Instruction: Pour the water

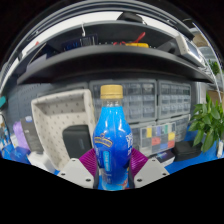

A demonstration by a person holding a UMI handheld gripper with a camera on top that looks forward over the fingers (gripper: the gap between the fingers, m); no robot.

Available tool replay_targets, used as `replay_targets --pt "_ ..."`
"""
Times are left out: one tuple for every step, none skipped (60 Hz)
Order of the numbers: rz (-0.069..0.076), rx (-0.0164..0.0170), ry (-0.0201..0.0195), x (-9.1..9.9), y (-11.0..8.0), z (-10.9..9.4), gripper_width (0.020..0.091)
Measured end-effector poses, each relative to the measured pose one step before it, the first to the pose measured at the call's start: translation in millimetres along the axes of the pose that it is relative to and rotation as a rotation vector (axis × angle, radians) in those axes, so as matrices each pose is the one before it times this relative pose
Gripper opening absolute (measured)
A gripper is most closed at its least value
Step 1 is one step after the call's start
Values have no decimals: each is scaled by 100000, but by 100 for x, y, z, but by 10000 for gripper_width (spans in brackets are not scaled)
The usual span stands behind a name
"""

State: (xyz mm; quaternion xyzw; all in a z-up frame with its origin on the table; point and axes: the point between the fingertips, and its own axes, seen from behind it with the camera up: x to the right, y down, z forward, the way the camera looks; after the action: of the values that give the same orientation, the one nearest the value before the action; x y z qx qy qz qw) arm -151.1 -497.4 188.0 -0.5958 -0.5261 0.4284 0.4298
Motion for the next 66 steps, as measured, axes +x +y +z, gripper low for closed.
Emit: replay_targets --pt "-1146 -755 269 380 548 186 406" --pt "-825 210 30 461 811 144 407" --pt "-502 -204 48 336 743 380 407" --pt "-317 -1379 598 337 472 179 407" --pt "-263 -510 169 315 525 216 407" --pt "-258 -489 -37 223 533 215 407" --pt "-43 -678 -73 211 550 201 406" --pt "117 -715 144 245 592 173 406" --pt "-93 -595 249 258 565 163 405" --pt "-326 -515 265 223 528 213 408" --pt "-381 -35 234 210 562 201 408" --pt "-387 -646 274 232 536 196 407" --pt "-302 -641 396 195 559 202 407" --pt "-268 -476 297 202 496 166 406" --pt "-300 -305 114 137 461 171 407" --pt "-208 -398 -20 86 468 118 407" --pt "-74 -592 7 46 490 127 407" --pt "-34 -599 50 95 506 134 405" --pt "69 -580 21 54 493 95 406" --pt "-115 -408 -392 68 539 252 407" --pt "98 -809 -417 -76 556 115 408" --pt "74 -1033 -348 -45 664 -133 405" --pt "-243 -1141 -310 -55 661 62 408" --pt "-401 2912 -504 -107 -371 -10 412" --pt "-571 2077 43 -133 -110 -75 409" --pt "-261 153 -204 -78 237 -4 416" --pt "55 -218 -457 -110 130 -129 413" --pt "-101 1510 216 25 -265 -63 408" --pt "-217 183 76 95 205 142 408" --pt "-78 661 -35 -56 -47 -261 406" --pt "-117 116 89 -20 73 -113 406" --pt "-61 244 215 35 -13 -101 408" --pt "132 302 108 33 -10 -71 428" --pt "179 327 -18 -25 -30 -58 435" --pt "310 352 133 -3 -56 -27 444" --pt "348 359 203 41 -46 -38 460" --pt "547 446 217 62 -63 -15 474" --pt "694 844 -87 243 125 265 480" --pt "942 -260 320 -82 -124 -78 489" --pt "780 -247 241 7 -9 -92 499" --pt "599 -456 203 54 47 -54 511" --pt "575 -859 204 42 132 -28 533" --pt "680 -1565 -72 -21 301 -39 575" --pt "684 -1669 -83 -20 328 -25 606" --pt "441 -1793 73 -34 357 -33 637" --pt "150 -1684 301 38 380 -62 698" --pt "-62 -972 204 128 491 -29 758" --pt "-166 -1423 856 175 358 -106 819" --pt "-376 -1326 1028 159 305 -56 840" --pt "-420 -901 880 138 280 -162 857" --pt "-420 -548 496 34 230 -206 860" --pt "-391 -222 358 14 174 -258 855" --pt "-412 10 120 -12 140 -309 852" --pt "-345 30 -72 -32 174 -335 852" --pt "-182 -50 -170 -41 211 -392 852" --pt "-55 -83 -360 28 187 -513 851" --pt "-2 -270 -98 -43 279 -472 851" --pt "42 -377 20 50 358 -555 851" --pt "194 -600 179 57 371 -564 851" --pt "264 -612 281 91 350 -660 853" --pt "253 -446 249 75 296 -689 852" --pt "180 -368 128 47 302 -726 850" --pt "122 -569 -65 24 339 -769 852" --pt "155 -813 -256 -37 380 -808 850" --pt "186 -901 -251 -45 412 -826 849" --pt "200 -615 -171 24 368 -805 849"
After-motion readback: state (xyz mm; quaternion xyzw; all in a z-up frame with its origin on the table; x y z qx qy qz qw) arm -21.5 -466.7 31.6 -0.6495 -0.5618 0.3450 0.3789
